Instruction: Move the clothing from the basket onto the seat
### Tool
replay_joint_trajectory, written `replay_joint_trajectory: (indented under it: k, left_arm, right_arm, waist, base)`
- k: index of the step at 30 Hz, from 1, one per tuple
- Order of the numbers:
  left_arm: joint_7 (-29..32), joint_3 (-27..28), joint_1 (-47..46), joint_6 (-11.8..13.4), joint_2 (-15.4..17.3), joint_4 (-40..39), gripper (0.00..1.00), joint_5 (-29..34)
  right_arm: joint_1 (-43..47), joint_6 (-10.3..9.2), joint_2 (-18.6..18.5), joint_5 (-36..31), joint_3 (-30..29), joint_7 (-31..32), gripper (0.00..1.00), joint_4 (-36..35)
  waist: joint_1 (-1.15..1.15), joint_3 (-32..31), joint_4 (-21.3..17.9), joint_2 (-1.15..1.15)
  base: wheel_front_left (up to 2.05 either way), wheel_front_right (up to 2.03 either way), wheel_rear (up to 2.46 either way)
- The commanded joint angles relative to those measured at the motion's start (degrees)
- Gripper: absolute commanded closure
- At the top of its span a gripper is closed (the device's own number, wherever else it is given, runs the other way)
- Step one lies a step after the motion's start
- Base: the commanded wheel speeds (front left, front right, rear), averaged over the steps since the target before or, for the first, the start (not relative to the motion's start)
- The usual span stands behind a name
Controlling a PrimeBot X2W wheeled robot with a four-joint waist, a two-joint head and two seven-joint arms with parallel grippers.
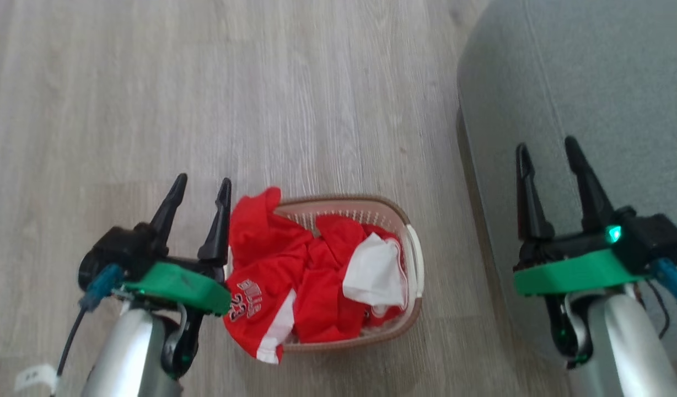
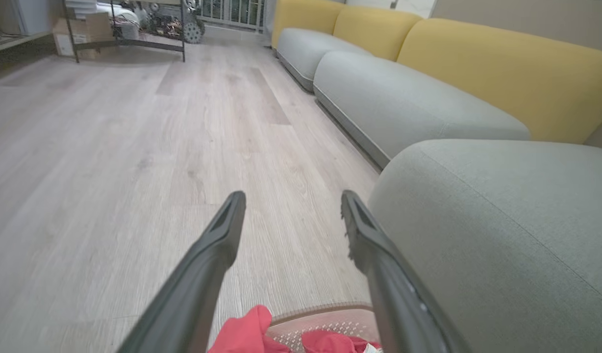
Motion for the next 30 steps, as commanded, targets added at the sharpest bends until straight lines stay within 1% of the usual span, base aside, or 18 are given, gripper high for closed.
replay_joint_trajectory:
  k: [1,6,11,23,27,28,30]
  left_arm:
    - [0.2,1.3,-2.6,-0.2,1.3,-0.4,0.00,-0.6]
    - [0.6,-0.9,-6.5,-0.4,1.8,6.7,0.00,-2.6]
    - [0.6,-4.4,-11.3,-0.5,2.0,14.0,0.00,-3.5]
    - [4.4,-17.8,-21.8,-0.5,2.4,31.8,0.00,-8.6]
    - [5.6,-21.2,-24.9,-0.5,2.8,37.0,0.00,-10.4]
    - [5.6,-21.2,-24.9,-0.5,2.8,37.0,0.00,-10.4]
    - [6.6,-23.2,-27.4,-0.5,3.0,40.6,0.00,-11.7]
  right_arm:
    - [-2.5,-0.01,-0.6,0.1,1.0,-0.5,0.00,-2.4]
    - [-4.6,-0.01,-0.6,-0.5,0.6,-0.5,0.00,-3.3]
    - [-6.5,-0.01,-0.6,-1.1,0.4,-0.5,0.00,-4.5]
    - [-11.3,-0.01,-0.6,-1.2,0.4,-0.5,0.00,-6.9]
    - [-12.6,-0.01,-0.6,-1.0,0.6,-0.5,0.00,-7.9]
    - [-12.6,-0.01,-0.6,-1.0,0.6,-0.5,0.00,-7.9]
    - [-13.9,-0.01,-0.6,-0.9,0.9,-0.5,0.00,-8.7]
  waist:
    - [-0.01,2.6,-1.1,0.00]
    - [-0.01,6.2,-2.3,0.00]
    - [-0.01,10.0,-3.1,0.00]
    - [-0.01,17.0,-4.8,0.00]
    - [-0.01,19.5,-5.4,0.00]
    - [-0.01,19.5,-5.4,0.00]
    - [-0.01,21.8,-6.0,0.00]
  base:
    - [0.00,0.00,0.00]
    - [0.00,0.00,0.00]
    - [0.00,0.00,0.00]
    - [0.00,0.00,0.00]
    - [0.00,0.00,0.00]
    - [0.00,0.00,0.00]
    - [0.00,0.00,0.00]
